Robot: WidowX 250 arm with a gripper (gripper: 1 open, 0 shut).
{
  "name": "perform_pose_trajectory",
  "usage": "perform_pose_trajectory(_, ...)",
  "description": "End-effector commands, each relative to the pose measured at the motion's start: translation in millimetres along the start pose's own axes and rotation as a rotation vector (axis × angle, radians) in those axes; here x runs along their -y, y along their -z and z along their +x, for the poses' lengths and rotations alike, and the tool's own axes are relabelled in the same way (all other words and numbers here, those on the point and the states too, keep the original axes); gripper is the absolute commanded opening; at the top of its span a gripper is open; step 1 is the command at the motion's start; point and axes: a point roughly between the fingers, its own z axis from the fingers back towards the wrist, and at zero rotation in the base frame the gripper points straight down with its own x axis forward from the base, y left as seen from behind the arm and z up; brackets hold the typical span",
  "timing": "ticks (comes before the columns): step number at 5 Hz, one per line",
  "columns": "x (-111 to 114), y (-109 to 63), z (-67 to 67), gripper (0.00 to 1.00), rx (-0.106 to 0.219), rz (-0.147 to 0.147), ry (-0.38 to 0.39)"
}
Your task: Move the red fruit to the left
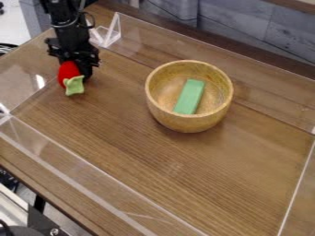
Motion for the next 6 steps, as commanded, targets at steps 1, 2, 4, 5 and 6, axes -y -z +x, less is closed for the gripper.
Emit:
perform_pose_trajectory(1, 1.2, -6.5, 14.0, 0.00, 0.015, 0.007, 0.010)
perform_pose_trajectory(2, 2.4, -6.0, 18.5, 0.00, 0.001, -0.001, 0.002)
perform_pose_trajectory(4, 1.8, -5.4, 16.4, 0.00, -0.030, -0.027, 0.071)
perform_pose_trajectory(5, 1.9, -4.6, 14.6, 0.00, -0.044, -0.046, 0.100)
perform_pose_trajectory(6, 7.4, -3.9, 15.5, 0.00, -0.053, -0.067, 0.033)
